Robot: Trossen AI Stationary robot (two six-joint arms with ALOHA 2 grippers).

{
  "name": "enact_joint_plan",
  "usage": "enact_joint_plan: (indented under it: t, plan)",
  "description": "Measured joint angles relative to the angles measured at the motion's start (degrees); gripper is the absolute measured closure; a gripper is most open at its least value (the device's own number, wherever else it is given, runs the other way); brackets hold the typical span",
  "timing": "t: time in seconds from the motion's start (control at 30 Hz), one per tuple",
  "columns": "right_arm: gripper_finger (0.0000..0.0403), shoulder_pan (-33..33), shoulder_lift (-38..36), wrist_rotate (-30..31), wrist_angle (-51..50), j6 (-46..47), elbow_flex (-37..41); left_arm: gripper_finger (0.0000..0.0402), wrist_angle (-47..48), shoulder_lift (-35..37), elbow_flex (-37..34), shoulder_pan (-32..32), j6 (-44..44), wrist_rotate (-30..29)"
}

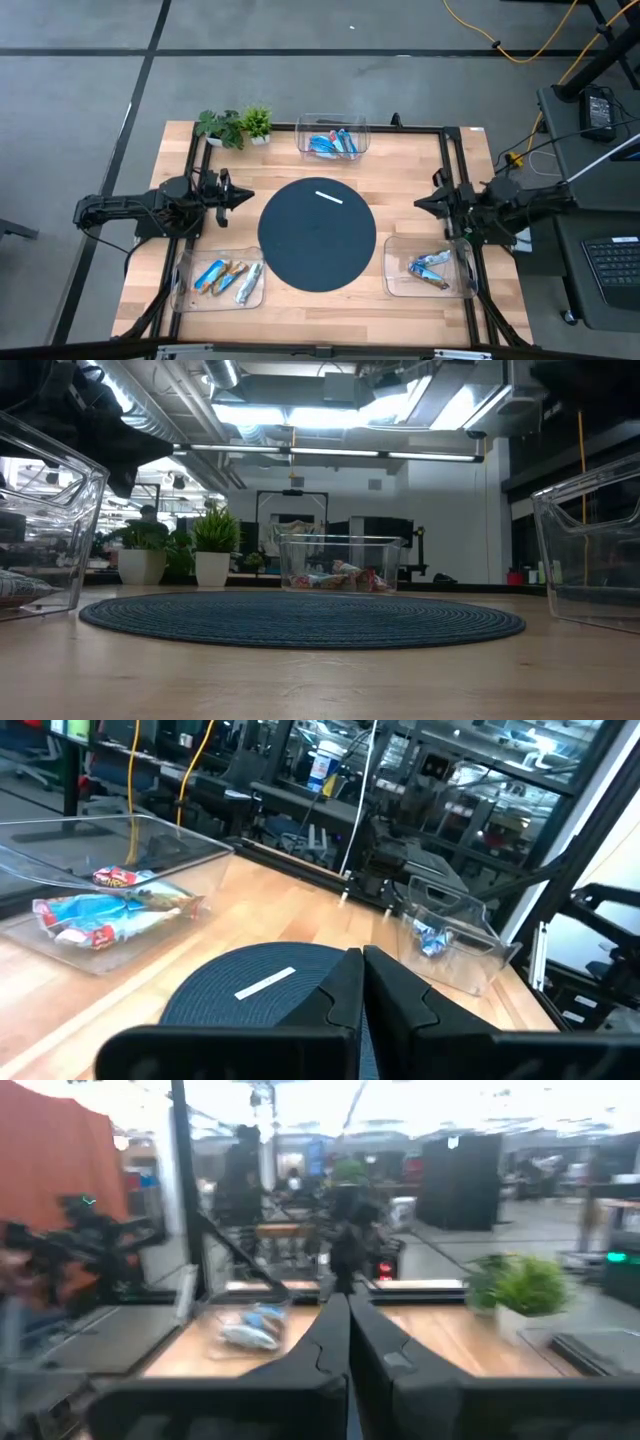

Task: Pick and place Granola Bars by type
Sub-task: Return to Home Position

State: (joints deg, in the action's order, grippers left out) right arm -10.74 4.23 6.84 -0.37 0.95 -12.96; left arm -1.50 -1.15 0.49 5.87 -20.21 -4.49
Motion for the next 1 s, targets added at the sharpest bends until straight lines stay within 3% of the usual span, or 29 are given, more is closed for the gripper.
enact_joint_plan:
  t: [0.1,0.2,0.33,0.53,0.8,1.0]
  plan:
    - [0.0398,0.14,-4.32,4.14,2.14,-1.28,5.75,0.0398,0.0,0.0,0.0,0.0,-0.02,0.0]
    - [0.0398,1.45,-3.98,7.68,11.31,-2.57,8.35,0.04,-0.33,0.06,0.0,0.0,-0.01,0.03]
    - [0.0399,4.64,-4.17,3.66,20.73,-2.25,12.57,0.0397,-0.45,-0.17,0.0,0.0,-0.02,-0.32]
    - [0.0399,10.04,-4.18,-3.55,13.49,4.85,12.57,0.0398,0.0,-0.35,0.0,0.0,-0.02,-0.33]
    - [0.0399,15.66,-4.14,-17.99,6.51,1.0,12.57,0.0397,-0.01,-0.35,0.0,0.0,-0.02,-0.35]
    - [0.0399,18.01,-4.07,-16.1,3.19,-4.76,12.57,0.0394,0.0,-0.35,0.0,0.0,-0.02,-0.36]
